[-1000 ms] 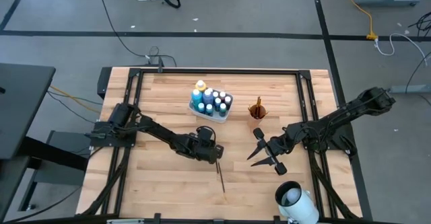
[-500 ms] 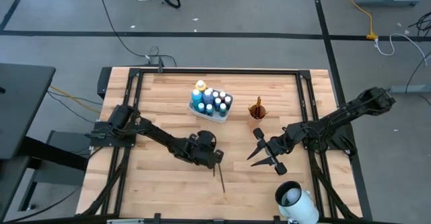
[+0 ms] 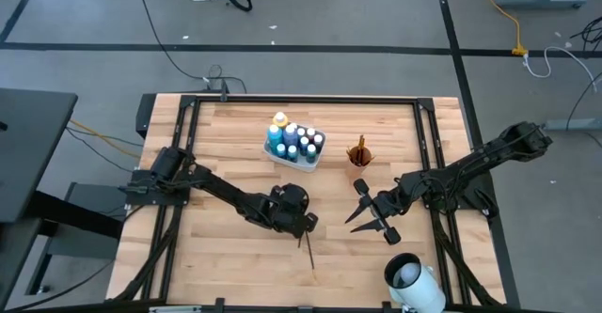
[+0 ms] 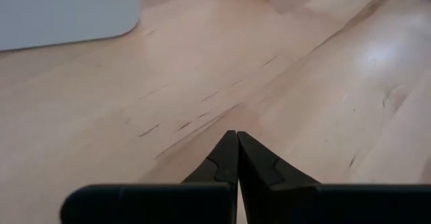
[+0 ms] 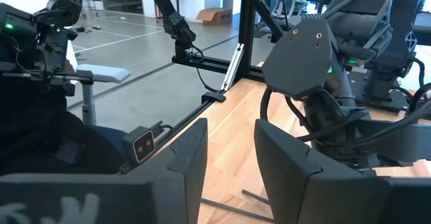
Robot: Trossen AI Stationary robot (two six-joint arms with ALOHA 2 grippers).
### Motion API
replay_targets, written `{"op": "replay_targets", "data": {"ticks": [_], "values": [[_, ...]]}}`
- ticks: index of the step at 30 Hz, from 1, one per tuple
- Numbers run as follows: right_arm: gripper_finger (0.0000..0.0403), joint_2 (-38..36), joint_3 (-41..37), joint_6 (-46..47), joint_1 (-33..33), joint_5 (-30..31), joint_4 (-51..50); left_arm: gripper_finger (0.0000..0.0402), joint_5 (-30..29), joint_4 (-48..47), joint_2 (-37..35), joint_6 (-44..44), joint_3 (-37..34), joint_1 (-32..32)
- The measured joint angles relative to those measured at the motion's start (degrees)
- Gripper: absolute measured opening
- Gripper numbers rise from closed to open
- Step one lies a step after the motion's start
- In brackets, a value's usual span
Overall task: Pick & Place Paint Supplies
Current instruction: Put the silver paintbrush into the cup
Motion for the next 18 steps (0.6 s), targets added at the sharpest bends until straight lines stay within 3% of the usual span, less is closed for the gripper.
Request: {"op": "replay_targets", "data": {"ticks": [11, 18], "values": [[0.0127, 0.0, 0.0, 0.45, 0.0, 0.0, 0.01, 0.0003, 0.96, 0.34, 0.0, 0.83, 0.0, 0.0], [0.0127, 4.72, -0.02, 11.41, 0.78, 1.03, -0.03, 0.0002, 2.08, 3.22, -0.02, 4.04, 0.0, 0.0]]}}
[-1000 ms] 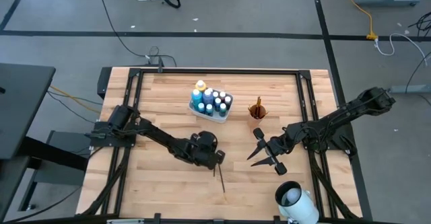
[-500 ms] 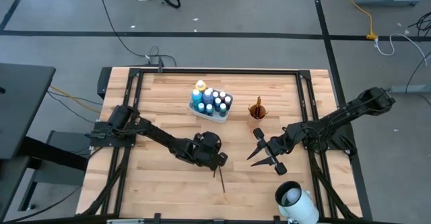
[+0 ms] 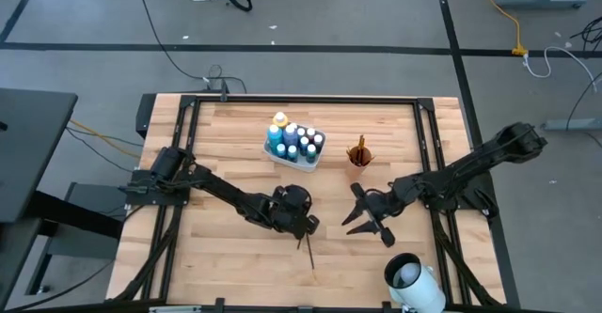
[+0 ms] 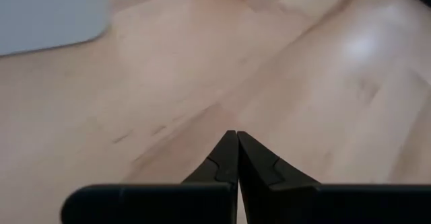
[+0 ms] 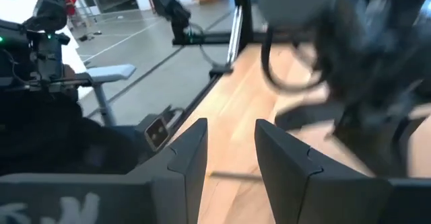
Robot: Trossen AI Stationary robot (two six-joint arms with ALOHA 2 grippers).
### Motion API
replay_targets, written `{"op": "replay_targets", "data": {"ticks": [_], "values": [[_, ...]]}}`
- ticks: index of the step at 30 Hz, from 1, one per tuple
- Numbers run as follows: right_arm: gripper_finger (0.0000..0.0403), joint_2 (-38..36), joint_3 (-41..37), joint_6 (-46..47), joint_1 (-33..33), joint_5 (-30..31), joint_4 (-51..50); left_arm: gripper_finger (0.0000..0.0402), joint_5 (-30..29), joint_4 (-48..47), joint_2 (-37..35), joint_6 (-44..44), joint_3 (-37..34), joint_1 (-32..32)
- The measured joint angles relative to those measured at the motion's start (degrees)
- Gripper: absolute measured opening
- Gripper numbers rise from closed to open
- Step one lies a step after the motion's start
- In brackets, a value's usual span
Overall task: Pick & Place Paint Supplies
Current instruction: Put the silver paintbrush into the cup
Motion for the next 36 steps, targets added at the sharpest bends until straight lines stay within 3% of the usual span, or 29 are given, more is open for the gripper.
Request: {"op": "replay_targets", "data": {"ticks": [4, 7, 9, 15, 21, 29, 36], "values": [[0.0127, 6.8, 0.0, 8.62, 1.51, 1.16, 2.24, 0.0002, 0.67, 1.87, -0.02, 1.58, 0.0, -0.37], [0.0127, 13.65, 0.0, 15.2, 3.67, 6.34, 4.37, 0.0002, 0.85, 2.77, -0.02, 2.13, 0.0, -0.44], [0.013, 18.48, -0.02, 15.71, 4.45, 8.99, 6.86, 0.0002, 1.01, 3.02, -0.02, 2.19, 0.0, -0.44], [0.0164, 30.64, 3.66, 17.97, 4.45, 9.58, 16.28, 0.0002, 0.78, 4.35, -0.03, 2.6, 0.0, -0.42], [0.021, 37.34, 11.24, 14.6, 3.65, 15.03, 12.74, 0.0002, 1.78, 8.82, -0.04, 5.74, -0.02, -0.42], [0.0224, 37.85, 13.55, 12.6, 3.15, 8.24, 6.31, 0.0009, 8.31, 8.52, -0.05, 10.77, -0.02, -0.48], [0.0215, 37.83, 13.53, 12.66, 3.14, 0.08, 6.02, 0.0077, 3.1, -1.81, -0.07, 10.2, -0.02, -0.22]]}}
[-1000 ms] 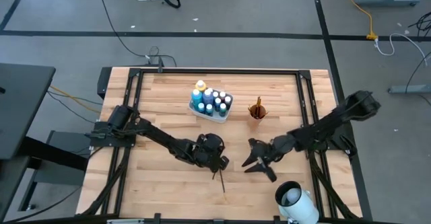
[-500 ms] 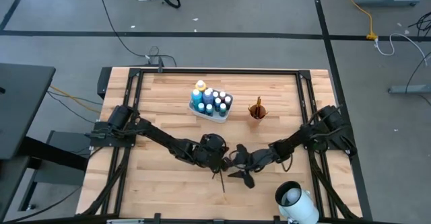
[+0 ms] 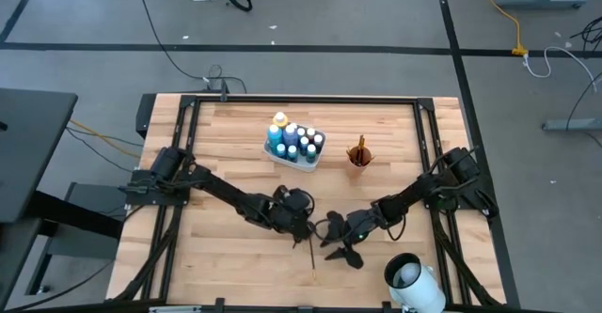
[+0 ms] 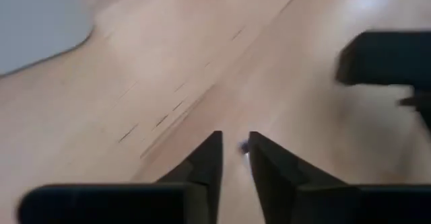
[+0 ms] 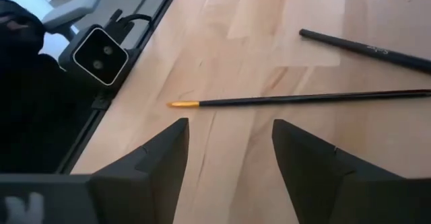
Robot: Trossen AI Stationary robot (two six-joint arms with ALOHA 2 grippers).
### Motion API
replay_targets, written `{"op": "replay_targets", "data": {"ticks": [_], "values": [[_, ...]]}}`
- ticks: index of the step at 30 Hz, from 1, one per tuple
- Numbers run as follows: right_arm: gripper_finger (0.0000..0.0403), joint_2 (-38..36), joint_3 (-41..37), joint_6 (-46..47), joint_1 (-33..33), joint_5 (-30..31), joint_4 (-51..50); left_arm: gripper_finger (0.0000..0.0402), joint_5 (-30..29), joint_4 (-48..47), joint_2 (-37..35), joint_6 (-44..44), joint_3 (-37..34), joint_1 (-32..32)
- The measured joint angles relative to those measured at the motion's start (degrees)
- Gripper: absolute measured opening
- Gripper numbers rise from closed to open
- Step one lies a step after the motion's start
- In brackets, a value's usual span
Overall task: Pick & Place Paint Supplies
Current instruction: Put the silver paintbrush into the cup
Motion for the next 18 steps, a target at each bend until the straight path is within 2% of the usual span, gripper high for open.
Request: {"op": "replay_targets", "data": {"ticks": [5, 9, 18], "values": [[0.0215, 0.0, 0.0, 0.0, -0.01, -0.06, 0.04, 0.014, 4.88, -2.69, 0.06, -2.71, -0.04, 0.81], [0.0215, 0.0, 0.0, -0.03, -0.03, -0.06, 0.04, 0.0176, 4.04, -1.02, 0.07, 0.65, -0.04, 0.68], [0.0215, 0.0, 0.01, -0.05, -0.03, -0.14, 0.18, 0.0208, 5.37, 2.08, 2.83, 1.31, -0.15, 1.32]]}}
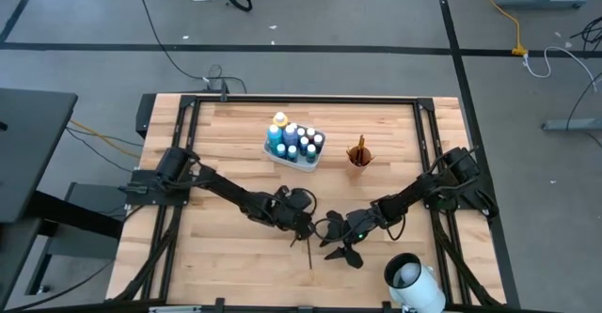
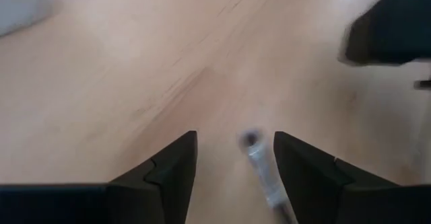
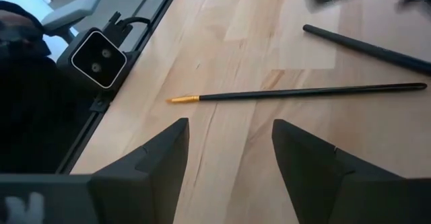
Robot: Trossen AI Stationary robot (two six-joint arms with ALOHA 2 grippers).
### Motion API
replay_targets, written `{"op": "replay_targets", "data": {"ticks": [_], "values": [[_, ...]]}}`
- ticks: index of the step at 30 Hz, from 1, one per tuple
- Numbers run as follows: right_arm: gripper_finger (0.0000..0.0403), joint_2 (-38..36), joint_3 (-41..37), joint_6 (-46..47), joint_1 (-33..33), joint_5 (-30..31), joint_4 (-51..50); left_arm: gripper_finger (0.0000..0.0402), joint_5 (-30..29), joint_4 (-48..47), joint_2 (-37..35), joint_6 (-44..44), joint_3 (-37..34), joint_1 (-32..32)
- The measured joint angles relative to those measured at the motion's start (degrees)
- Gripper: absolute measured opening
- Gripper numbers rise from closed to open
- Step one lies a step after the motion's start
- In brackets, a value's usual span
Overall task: Pick & Place Paint Supplies
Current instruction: Put the silver paintbrush into the cup
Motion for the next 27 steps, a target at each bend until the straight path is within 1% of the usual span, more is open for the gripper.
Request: {"op": "replay_targets", "data": {"ticks": [1, 4, 8, 11, 14, 16, 22, 24, 27], "values": [[0.0215, 0.0, 0.02, -0.01, 0.0, 0.0, -0.02, 0.0208, 0.86, 1.76, 0.87, 0.48, 0.29, 0.04], [0.0215, 0.0, 0.04, -0.04, 0.0, -0.01, 0.38, 0.0208, -0.01, 3.14, 2.38, 1.4, 0.33, 0.08], [0.0215, 0.0, 0.04, -0.17, 0.0, -0.02, 0.48, 0.0207, -0.24, 3.1, 2.76, 0.97, 0.35, 0.09], [0.0215, 0.0, 0.01, -0.19, 0.0, -0.02, 0.29, 0.0195, -0.01, 2.84, 2.82, 1.0, 0.31, 0.11], [0.0215, -0.02, 0.01, -0.21, 0.0, -0.02, 0.27, 0.0165, 0.11, 2.1, 2.85, 1.12, 0.29, 0.13], [0.0215, -0.02, 0.0, -0.21, 0.0, -0.04, 0.25, 0.0136, 0.07, 1.53, 2.87, 0.72, 0.28, 0.13], [0.0215, -0.02, 0.0, -0.21, 0.0, -0.04, 0.25, 0.0019, -2.11, 1.33, 3.02, -1.11, 0.2, 0.17], [0.0215, -0.02, 0.0, -0.23, 0.0, -0.04, 0.25, 0.001, -2.84, 1.32, 2.66, -3.91, 0.18, 0.13], [0.0215, -0.02, 0.0, -0.26, 0.0, -0.04, 0.25, 0.0008, -3.3, 0.91, 1.65, -4.14, 0.07, 0.14]]}}
